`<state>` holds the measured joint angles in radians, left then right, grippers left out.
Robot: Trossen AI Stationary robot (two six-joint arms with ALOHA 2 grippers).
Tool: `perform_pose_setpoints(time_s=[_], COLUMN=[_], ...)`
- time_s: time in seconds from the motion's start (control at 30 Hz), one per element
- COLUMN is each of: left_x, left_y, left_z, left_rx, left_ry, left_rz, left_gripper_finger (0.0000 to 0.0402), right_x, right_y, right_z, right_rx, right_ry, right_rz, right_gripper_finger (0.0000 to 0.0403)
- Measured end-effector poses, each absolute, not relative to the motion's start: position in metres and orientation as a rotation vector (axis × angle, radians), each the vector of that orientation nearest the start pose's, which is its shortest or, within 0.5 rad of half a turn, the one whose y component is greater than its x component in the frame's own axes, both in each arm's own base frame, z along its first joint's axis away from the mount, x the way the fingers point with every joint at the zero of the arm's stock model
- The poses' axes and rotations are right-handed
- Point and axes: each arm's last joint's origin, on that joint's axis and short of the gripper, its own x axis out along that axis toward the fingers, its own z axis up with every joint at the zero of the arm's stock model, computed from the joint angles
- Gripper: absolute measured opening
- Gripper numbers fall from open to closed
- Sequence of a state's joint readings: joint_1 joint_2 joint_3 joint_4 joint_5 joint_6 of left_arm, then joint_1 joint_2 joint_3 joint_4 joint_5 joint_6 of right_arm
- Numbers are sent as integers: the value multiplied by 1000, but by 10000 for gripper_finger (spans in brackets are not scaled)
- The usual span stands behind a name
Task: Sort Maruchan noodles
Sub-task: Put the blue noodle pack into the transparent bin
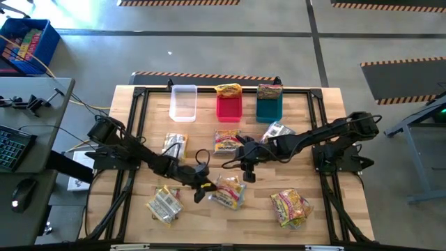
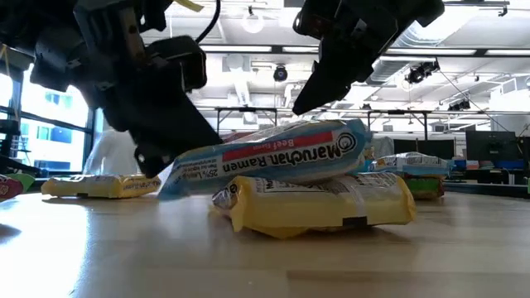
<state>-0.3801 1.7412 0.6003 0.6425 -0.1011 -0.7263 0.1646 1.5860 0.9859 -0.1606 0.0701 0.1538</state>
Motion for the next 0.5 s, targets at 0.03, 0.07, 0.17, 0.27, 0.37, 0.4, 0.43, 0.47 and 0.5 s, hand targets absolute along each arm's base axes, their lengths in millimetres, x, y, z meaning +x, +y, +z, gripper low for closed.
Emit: perform_pose_setpoints(time_s=[0.03, 0.07, 0.17, 0.27, 0.37, 0.4, 0.43, 0.47, 0.5], left_x=[286, 287, 288, 288, 289, 289, 289, 290, 290], left_y=[-111, -111, -111, -110, -110, -110, -110, -110, -110], left_z=[121, 123, 125, 127, 128, 129, 129, 130, 130], left_rx=[-572, -564, -519, -468, -427, -418, -416, -411, -409], left_ry=[540, 520, 482, 464, 444, 439, 431, 425, 424], left_rz=[-92, -98, -99, -92, -86, -85, -87, -86, -80], left_gripper_finger=[12, 7, 8, 2, 1, 1, 1, 1, 0], right_x=[327, 328, 330, 334, 337, 339, 341, 342, 344], right_y=[52, 53, 55, 55, 51, 49, 46, 44, 41], right_z=[212, 212, 211, 207, 197, 193, 190, 186, 181], right_rx=[66, 83, 147, 209, 261, 281, 310, 340, 368], right_ry=[755, 749, 739, 749, 785, 800, 812, 827, 843], right_rz=[38, 47, 105, 153, 167, 175, 188, 196, 200], right_gripper_finger=[101, 101, 104, 122, 156, 169, 183, 196, 208])
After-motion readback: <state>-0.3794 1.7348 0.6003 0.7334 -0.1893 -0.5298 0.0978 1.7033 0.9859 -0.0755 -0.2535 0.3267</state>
